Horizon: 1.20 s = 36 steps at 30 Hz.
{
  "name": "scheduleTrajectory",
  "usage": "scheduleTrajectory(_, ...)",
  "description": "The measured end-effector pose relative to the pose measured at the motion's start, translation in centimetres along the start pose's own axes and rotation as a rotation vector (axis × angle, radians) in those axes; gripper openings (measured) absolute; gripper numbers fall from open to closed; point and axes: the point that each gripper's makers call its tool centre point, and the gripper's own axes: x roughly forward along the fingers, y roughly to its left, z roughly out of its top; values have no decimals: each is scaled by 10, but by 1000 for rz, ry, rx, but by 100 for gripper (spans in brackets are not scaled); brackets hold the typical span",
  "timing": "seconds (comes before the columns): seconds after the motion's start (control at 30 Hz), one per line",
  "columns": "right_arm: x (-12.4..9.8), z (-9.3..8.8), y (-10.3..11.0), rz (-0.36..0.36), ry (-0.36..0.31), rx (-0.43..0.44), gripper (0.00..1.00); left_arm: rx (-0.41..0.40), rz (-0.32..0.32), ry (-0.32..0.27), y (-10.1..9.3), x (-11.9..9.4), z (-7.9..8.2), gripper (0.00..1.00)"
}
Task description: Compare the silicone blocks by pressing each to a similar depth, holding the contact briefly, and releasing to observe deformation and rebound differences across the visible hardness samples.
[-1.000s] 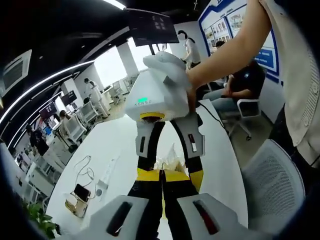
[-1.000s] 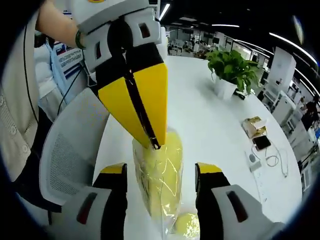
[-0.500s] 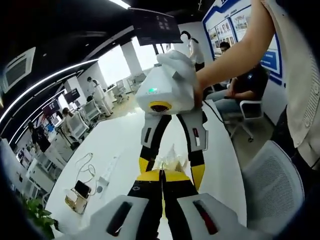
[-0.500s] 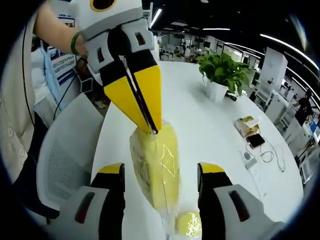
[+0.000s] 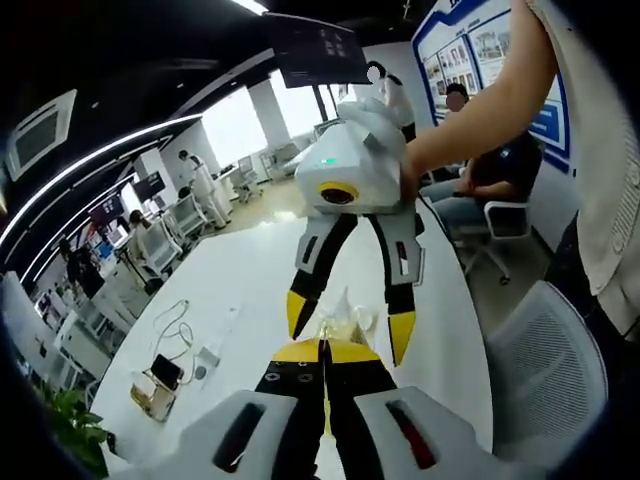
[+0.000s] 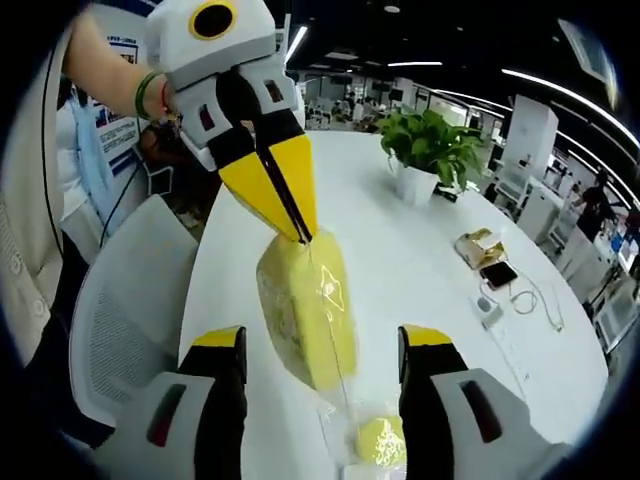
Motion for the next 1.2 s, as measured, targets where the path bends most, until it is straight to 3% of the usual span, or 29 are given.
scheduleTrajectory(0.53, -8, 1, -3, -42, -39, 37, 61, -16, 15, 6, 2, 0, -4, 0)
scheduleTrajectory(1.03, -26, -2, -8, -176, -174, 181, 69, -85, 53, 3, 11, 1, -14, 0)
scheduleTrajectory(1.2, -43, 3, -7, -235, -277, 254, 70, -104, 64, 11, 14, 4, -22, 0)
